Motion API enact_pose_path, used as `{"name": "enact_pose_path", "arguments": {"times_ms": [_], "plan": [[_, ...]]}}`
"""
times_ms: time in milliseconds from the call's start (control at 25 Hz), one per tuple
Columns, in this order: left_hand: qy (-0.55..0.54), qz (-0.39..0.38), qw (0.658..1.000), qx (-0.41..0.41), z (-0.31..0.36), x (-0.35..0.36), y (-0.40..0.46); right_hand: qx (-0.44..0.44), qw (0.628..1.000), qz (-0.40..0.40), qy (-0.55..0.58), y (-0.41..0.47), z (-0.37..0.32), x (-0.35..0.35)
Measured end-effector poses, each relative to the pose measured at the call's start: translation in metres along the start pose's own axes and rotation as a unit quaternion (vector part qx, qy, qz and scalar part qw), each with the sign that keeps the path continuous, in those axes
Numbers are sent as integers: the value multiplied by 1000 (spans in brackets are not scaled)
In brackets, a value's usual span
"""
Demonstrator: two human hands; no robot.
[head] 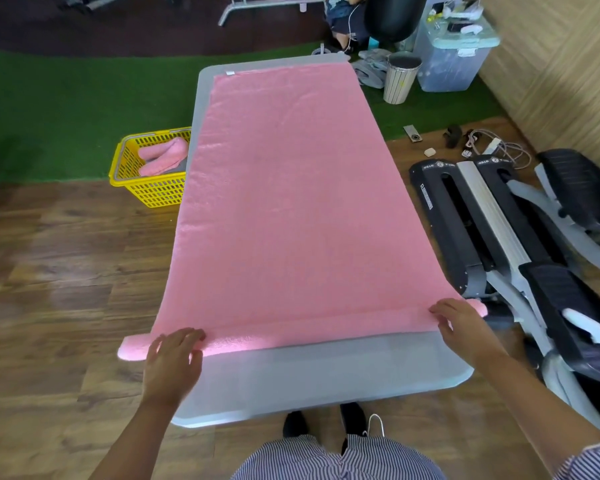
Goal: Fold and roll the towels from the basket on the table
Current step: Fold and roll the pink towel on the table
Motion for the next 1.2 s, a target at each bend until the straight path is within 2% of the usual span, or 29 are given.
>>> {"name": "enact_pose_path", "arguments": {"times_ms": [120, 240, 480, 600, 720, 800, 920, 1000, 1200], "plan": [[-1, -30, 1000, -3, -1, 4, -2, 16, 1000, 1, 15, -4, 1, 9], [4, -56, 998, -9, 2, 2, -2, 33, 998, -39, 20, 0, 1, 7], [-5, -61, 998, -11, 3, -4, -4, 43, 996, -75, -7, -2, 4, -6], [-19, -50, 998, 16, -5, -8, 4, 30, 998, -57, 7, 0, 7, -8], [-16, -45, 999, -22, -12, -12, 9, 19, 999, -11, 29, 1, 9, -5], [-5, -66, 998, -16, -15, -10, 7, 22, 999, 3, 24, -4, 11, 1], [20, -81, 996, -13, -16, -8, 6, 64, 995, -52, 53, -10, 12, 2], [30, -73, 997, -21, -11, -9, 6, 52, 995, -82, 33, -8, 10, 3], [65, -59, 996, -14, -9, -16, -1, 15, 998, -66, -17, -2, 4, 1]]}}
Point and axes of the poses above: each hand's wrist, its own y-axis towards the middle knuckle, its own x-axis out of the palm, z = x × y, the point moved 2 cm from there along y, towards the middle knuckle, and after that the axes turned 4 degrees about -y, right-handed, at the moved point
